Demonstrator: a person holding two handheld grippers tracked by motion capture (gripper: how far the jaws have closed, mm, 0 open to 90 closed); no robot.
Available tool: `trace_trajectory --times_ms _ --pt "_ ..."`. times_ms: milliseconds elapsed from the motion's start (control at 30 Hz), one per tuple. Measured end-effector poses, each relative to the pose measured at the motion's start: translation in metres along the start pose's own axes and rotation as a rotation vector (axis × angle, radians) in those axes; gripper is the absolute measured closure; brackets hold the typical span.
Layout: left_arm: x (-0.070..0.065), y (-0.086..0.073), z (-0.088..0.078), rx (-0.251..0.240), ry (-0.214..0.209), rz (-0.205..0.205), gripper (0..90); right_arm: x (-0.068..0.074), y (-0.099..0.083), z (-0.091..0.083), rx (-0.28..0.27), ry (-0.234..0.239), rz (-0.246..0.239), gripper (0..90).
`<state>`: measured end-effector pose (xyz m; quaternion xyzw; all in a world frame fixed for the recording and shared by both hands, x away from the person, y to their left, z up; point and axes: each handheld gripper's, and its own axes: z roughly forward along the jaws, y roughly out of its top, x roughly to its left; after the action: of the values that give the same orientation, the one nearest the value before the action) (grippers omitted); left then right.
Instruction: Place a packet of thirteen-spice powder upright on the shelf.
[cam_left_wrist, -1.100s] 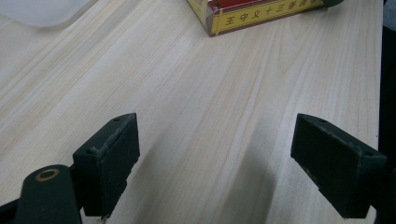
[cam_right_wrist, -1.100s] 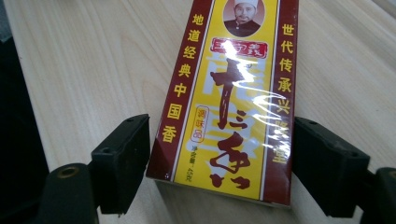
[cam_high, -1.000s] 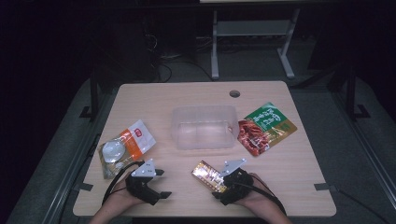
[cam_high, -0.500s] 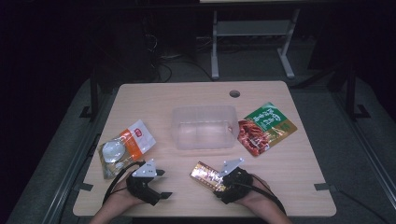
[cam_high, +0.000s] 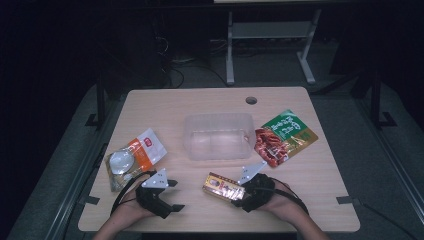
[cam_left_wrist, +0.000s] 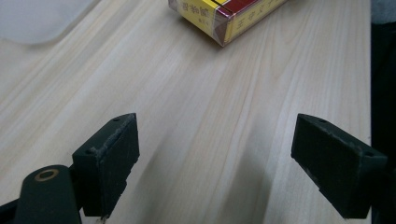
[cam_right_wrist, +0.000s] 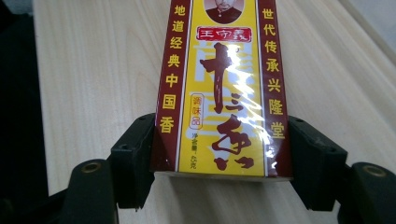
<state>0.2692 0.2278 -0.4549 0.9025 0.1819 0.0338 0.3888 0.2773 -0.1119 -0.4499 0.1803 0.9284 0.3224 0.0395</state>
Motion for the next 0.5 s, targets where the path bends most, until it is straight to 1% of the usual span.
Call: trace_trajectory --times_ms 100,133,167,200,233,267,300,367,400,433,500 --pt "0.001 0.004 -0.001 -0.002 -0.006 0.011 14.1 -0.004 0.002 -0.004 -0.010 0.026 -0.019 32.1" --pt "0.000 0.009 -0.001 -0.004 -0.012 0.035 14.1 -0.007 0.003 -0.004 -0.011 0.049 -0.046 32.1" --pt "0.000 0.011 -0.001 -0.006 -0.018 0.044 14.0 -0.009 0.003 -0.004 -0.012 0.055 -0.069 32.0" --pt "0.000 0.013 -0.001 -0.005 -0.024 0.048 13.9 -0.009 0.004 -0.003 -0.009 0.062 -0.081 32.1" --pt "0.001 0.017 -0.001 -0.006 -0.030 0.062 13.8 -0.010 0.005 -0.003 -0.005 0.070 -0.085 32.1" --pt "0.001 0.020 -0.001 -0.001 -0.031 0.075 13.8 -0.012 0.006 -0.002 -0.005 0.074 -0.100 32.1" --pt "0.001 0.024 -0.001 -0.003 -0.034 0.088 13.6 -0.013 0.006 -0.002 -0.004 0.078 -0.104 32.1" --pt "0.002 0.031 -0.001 -0.005 -0.041 0.109 13.5 -0.017 0.007 -0.002 -0.008 0.101 -0.104 32.1" --pt "0.003 0.035 -0.001 -0.003 -0.045 0.121 13.5 -0.018 0.007 -0.002 0.006 0.108 -0.111 32.1" --pt "0.004 0.038 0.000 -0.007 -0.055 0.129 13.4 -0.019 0.008 -0.001 0.012 0.104 -0.124 32.1" --pt "0.005 0.045 0.001 -0.009 -0.070 0.142 13.3 -0.020 0.010 -0.002 0.016 0.106 -0.132 32.0"
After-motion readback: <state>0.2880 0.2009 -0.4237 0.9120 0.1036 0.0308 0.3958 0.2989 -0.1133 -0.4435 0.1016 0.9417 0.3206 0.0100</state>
